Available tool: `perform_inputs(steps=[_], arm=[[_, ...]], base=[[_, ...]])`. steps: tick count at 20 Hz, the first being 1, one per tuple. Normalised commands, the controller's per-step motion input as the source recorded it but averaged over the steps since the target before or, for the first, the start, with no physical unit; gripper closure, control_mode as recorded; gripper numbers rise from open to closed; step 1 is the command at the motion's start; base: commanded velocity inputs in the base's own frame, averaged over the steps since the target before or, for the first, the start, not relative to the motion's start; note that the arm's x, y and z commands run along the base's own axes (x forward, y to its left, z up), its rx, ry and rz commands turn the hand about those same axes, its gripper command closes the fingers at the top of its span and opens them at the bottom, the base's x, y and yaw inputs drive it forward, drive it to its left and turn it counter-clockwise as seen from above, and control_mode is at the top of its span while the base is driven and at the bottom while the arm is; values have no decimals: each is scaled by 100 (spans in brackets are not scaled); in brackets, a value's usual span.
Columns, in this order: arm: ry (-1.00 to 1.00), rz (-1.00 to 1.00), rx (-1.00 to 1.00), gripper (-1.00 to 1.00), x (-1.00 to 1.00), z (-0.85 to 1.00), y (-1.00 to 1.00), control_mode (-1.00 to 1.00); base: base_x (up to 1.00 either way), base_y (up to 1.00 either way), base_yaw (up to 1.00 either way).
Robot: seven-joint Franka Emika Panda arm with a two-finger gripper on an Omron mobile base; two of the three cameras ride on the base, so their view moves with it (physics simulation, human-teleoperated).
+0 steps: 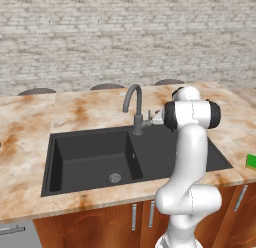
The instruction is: Soak the sponge with water for a few seconds and then drop it inside the sink.
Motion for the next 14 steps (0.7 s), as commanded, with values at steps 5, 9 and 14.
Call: perform_inputs(steps=[5,9,14], arm=[[4,0,0,-100,35,-11,2,-100],[0,0,0,-100,16,-2,14,-100],[0,0,0,-100,1,0,20,-100]], base=[[0,0,0],[0,0,0],[0,0,0]])
